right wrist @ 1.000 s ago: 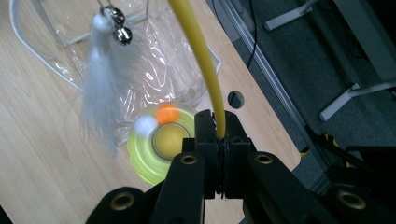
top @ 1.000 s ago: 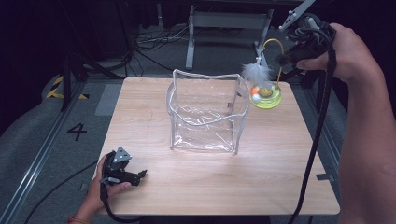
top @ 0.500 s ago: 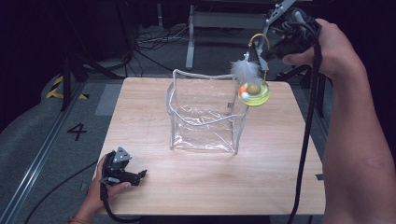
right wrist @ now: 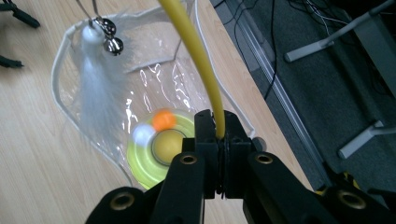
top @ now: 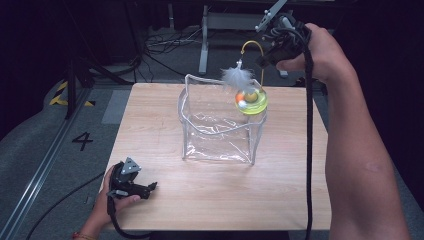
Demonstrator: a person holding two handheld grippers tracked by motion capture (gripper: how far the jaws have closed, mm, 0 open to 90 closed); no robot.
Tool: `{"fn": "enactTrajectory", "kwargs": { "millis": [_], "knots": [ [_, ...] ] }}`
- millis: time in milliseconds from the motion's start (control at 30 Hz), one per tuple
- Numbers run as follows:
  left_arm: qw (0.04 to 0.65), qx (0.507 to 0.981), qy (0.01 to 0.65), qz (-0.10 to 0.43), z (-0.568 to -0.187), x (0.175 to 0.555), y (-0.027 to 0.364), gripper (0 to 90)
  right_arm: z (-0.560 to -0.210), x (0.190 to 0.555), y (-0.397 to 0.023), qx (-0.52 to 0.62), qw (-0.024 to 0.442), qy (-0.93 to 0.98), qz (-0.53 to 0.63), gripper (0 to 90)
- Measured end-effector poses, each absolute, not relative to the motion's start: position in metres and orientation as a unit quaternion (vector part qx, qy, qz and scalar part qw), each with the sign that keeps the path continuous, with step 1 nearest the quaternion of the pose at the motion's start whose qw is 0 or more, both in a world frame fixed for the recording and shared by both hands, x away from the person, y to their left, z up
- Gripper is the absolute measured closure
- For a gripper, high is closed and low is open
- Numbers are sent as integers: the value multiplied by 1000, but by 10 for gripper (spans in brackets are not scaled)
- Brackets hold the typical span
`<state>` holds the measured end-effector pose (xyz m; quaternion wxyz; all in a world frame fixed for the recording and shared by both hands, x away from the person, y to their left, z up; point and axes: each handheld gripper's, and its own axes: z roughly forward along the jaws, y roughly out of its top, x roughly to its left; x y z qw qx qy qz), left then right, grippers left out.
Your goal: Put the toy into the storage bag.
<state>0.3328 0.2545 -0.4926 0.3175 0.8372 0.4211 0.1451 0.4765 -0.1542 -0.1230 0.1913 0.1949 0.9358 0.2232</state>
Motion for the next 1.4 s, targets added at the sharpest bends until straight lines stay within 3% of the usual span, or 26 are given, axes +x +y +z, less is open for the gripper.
{"fn": "enactTrajectory", "kwargs": {
  "millis": [733,1400],
  "knots": [
    [318,837,421,146,-493,333,254,7,-165,491,-149,195,171,940,223,882],
    [318,837,421,145,-493,333,254,7,-237,490,-154,190,126,954,197,882]
  ]
}}
